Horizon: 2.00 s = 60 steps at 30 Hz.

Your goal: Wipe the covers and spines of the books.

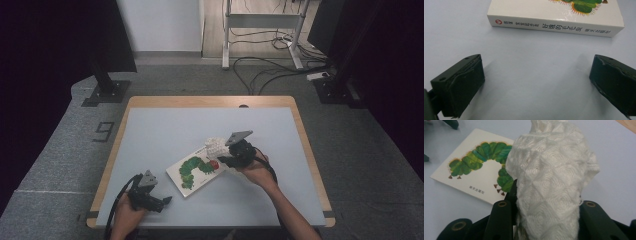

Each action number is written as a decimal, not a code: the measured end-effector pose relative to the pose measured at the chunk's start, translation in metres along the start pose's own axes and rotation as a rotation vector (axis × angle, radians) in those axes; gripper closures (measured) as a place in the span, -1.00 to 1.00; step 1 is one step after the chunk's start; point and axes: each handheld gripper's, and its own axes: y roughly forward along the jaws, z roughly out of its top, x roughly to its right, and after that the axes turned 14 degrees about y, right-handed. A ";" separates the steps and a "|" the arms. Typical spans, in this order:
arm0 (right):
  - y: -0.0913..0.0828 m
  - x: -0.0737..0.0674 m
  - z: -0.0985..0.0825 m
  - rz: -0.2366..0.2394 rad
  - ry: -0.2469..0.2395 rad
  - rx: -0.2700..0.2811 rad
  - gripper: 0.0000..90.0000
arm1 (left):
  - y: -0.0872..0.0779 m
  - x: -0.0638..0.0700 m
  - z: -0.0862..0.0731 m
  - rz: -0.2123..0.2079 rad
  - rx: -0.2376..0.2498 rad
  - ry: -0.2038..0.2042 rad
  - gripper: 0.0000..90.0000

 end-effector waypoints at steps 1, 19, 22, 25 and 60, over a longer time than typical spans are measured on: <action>-0.002 0.002 -0.002 -0.003 0.005 0.001 0.36 | 0.000 0.000 0.000 0.000 0.000 0.000 -1.00; -0.033 0.035 -0.031 -0.066 0.067 0.014 0.34 | 0.000 0.000 0.000 0.000 0.000 0.000 -1.00; -0.039 0.040 -0.036 -0.078 0.082 0.020 0.34 | 0.000 0.000 0.000 0.000 0.000 0.000 -1.00; -0.046 0.046 -0.041 -0.092 0.092 0.022 0.33 | 0.000 0.000 0.000 0.000 0.000 0.000 -1.00; -0.079 0.096 -0.109 -0.232 0.228 0.015 0.27 | 0.000 0.000 0.000 0.000 0.000 -0.001 -1.00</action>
